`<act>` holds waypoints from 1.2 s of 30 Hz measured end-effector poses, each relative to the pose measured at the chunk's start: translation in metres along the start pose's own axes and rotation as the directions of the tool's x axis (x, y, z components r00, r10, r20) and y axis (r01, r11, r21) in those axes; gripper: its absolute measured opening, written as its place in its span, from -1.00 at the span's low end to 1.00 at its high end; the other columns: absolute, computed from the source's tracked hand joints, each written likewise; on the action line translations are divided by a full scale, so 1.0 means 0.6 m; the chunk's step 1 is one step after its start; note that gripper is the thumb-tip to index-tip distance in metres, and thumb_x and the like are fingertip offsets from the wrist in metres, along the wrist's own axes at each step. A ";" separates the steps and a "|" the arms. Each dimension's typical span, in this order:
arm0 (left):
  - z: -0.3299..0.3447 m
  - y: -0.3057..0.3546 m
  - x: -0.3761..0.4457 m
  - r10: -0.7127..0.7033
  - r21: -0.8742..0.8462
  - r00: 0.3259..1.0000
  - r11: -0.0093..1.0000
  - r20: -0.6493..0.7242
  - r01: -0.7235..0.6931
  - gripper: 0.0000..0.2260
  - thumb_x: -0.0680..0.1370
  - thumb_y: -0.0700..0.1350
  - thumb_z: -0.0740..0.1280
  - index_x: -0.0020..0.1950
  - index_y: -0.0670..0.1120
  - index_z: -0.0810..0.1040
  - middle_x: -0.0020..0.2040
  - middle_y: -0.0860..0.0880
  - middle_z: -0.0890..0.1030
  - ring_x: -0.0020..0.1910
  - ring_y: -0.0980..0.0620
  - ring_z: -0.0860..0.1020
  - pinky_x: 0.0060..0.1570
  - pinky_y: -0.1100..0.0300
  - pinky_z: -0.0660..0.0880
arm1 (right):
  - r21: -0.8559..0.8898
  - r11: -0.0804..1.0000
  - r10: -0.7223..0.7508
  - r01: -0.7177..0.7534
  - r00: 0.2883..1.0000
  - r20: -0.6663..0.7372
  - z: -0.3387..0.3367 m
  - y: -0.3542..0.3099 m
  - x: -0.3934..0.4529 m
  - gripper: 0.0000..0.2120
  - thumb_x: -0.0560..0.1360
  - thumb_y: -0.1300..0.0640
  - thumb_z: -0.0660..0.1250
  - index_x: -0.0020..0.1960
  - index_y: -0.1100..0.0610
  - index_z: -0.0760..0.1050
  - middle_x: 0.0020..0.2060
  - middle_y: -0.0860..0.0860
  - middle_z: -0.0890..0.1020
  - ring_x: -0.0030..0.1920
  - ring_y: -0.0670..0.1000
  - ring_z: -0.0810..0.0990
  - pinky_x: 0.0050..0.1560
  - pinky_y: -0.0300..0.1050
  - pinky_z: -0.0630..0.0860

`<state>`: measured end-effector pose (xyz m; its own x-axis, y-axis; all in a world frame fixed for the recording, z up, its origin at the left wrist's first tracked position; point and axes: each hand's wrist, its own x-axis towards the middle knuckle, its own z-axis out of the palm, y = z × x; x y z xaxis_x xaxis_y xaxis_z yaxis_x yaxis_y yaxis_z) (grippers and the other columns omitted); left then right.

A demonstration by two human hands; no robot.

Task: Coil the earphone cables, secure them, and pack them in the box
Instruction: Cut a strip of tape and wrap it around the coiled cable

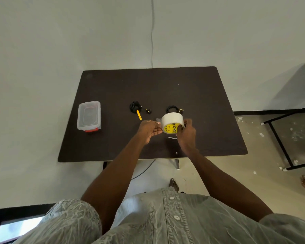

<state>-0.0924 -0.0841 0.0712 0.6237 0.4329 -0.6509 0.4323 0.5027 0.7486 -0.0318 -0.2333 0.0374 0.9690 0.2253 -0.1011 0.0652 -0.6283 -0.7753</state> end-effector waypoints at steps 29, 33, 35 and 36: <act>0.049 -0.002 0.025 -0.089 -0.001 0.985 0.996 0.147 0.090 -0.96 0.57 -0.37 0.26 -0.05 -0.30 0.50 -0.05 -0.31 0.63 -0.03 -0.23 0.63 0.00 -0.02 0.58 | -0.003 1.000 0.020 -0.020 0.999 0.041 -0.037 0.063 0.058 -0.72 0.57 0.25 0.29 0.27 0.18 0.36 0.16 0.16 0.58 0.12 0.12 0.61 -0.03 -0.03 0.64; 0.081 -0.005 0.034 -0.122 0.001 0.971 0.992 0.205 0.125 -0.95 0.56 -0.37 0.26 -0.02 -0.30 0.50 -0.01 -0.32 0.63 -0.04 -0.20 0.65 -0.09 0.04 0.62 | -0.009 1.000 0.004 -0.003 0.996 0.084 -0.067 0.089 0.090 -0.70 0.57 0.20 0.32 0.27 0.19 0.37 0.17 0.16 0.58 0.13 0.11 0.61 0.03 -0.01 0.63; 0.097 -0.007 0.040 -0.137 0.020 0.965 0.990 0.224 0.136 -0.95 0.56 -0.37 0.26 0.00 -0.30 0.50 0.03 -0.34 0.62 -0.01 -0.20 0.65 -0.08 0.04 0.63 | -0.020 1.000 0.018 -0.016 0.993 0.112 -0.079 0.103 0.102 -0.71 0.57 0.19 0.31 0.26 0.18 0.37 0.18 0.16 0.58 0.14 0.11 0.60 0.06 0.05 0.63; 0.104 -0.008 0.042 -0.148 0.031 0.962 0.989 0.231 0.145 -0.94 0.56 -0.38 0.26 0.01 -0.31 0.50 0.06 -0.35 0.62 0.01 -0.21 0.65 -0.06 0.02 0.63 | -0.028 0.999 0.026 -0.023 0.992 0.121 -0.084 0.110 0.107 -0.72 0.57 0.20 0.30 0.26 0.18 0.37 0.17 0.16 0.58 0.14 0.12 0.60 0.06 0.06 0.62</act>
<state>-0.0380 -0.1222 0.0591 0.6863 0.1689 -0.7075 0.5378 0.5370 0.6499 0.0470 -0.2976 0.0113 0.9343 0.2977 -0.1962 0.0496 -0.6535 -0.7553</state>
